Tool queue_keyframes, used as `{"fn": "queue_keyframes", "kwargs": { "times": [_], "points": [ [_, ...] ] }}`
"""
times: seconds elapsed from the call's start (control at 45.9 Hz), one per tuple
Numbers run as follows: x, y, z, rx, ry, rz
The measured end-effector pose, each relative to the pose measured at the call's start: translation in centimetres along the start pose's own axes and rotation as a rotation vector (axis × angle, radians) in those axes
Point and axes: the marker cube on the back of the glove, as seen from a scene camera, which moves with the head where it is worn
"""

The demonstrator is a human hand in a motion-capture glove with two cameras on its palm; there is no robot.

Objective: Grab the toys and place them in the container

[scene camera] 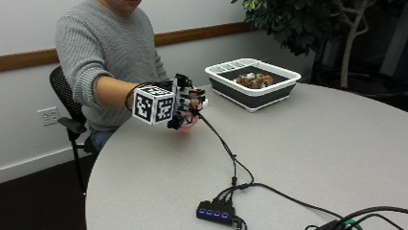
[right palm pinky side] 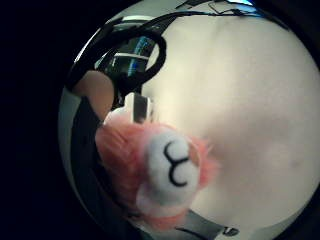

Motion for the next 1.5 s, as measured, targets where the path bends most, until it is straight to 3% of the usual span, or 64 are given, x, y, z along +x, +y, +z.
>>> {"fn": "queue_keyframes", "kwargs": {
  "times": [0.174, 0.349, 0.632, 0.785, 0.872, 1.068, 1.177, 1.286, 1.395, 1.504],
  "points": [
    [-0.5, -0.2, -0.6, 0.015, 0.011, -0.044],
    [-1.2, 0.4, -0.3, -0.101, 0.04, -0.084],
    [-2.0, 0.5, 0.0, -0.136, 0.502, -0.223],
    [-2.8, 0.6, -0.4, -0.071, 1.009, -0.413],
    [-3.0, 0.6, -0.1, -0.141, 1.202, -0.471],
    [-0.3, -0.1, 2.3, -0.454, 1.609, -0.354],
    [2.1, -0.6, 2.6, -0.476, 1.742, -0.247],
    [3.7, 0.4, 1.8, -0.691, 1.841, -0.276],
    [6.0, 0.8, 2.2, -0.62, 1.926, -0.316],
    [6.3, 0.7, 2.5, -0.598, 1.795, -0.348]
  ]
}}
